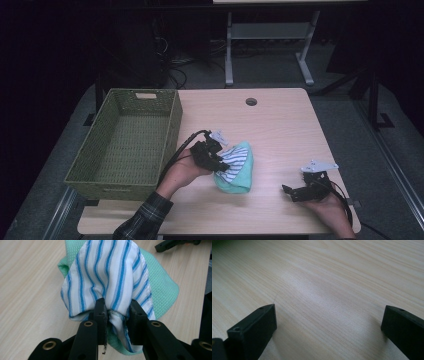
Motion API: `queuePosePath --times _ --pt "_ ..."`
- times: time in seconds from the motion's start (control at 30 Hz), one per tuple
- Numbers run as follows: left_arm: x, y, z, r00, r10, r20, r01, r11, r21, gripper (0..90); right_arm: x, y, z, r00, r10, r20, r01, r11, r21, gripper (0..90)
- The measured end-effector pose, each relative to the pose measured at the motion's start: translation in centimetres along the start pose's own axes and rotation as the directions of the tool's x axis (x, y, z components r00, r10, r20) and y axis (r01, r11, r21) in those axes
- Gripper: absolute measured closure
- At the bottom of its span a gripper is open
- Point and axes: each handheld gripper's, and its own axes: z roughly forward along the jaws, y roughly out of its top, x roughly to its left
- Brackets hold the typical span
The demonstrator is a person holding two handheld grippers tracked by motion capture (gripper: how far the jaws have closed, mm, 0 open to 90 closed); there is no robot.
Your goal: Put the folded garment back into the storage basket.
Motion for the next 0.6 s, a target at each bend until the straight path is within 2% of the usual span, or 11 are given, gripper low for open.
queuePosePath --times 0.17,0.2,0.5,0.6 --pt "0.6 0.2 -1.6 0.9999 -0.010 -0.013 0.010 0.9998 -0.016 71.9 0.0 0.0 0.0 1.0000 0.002 0.002 -0.002 1.000 0.000 0.0" --pt "0.6 0.2 -1.8 0.9997 -0.022 -0.013 0.022 0.9996 -0.020 71.9 0.0 0.0 0.0 1.0000 0.002 0.002 -0.002 1.000 0.001 0.0" --pt "1.4 0.4 -3.8 0.9994 -0.023 -0.025 0.023 0.9994 -0.024 71.9 0.0 0.0 0.0 1.0000 0.002 0.002 -0.002 1.000 0.001 0.0" --pt "1.4 0.5 -4.5 0.9988 -0.036 -0.035 0.035 0.9989 -0.030 71.9 0.0 0.0 0.0 1.0000 0.001 0.002 -0.001 1.000 0.001 0.0"
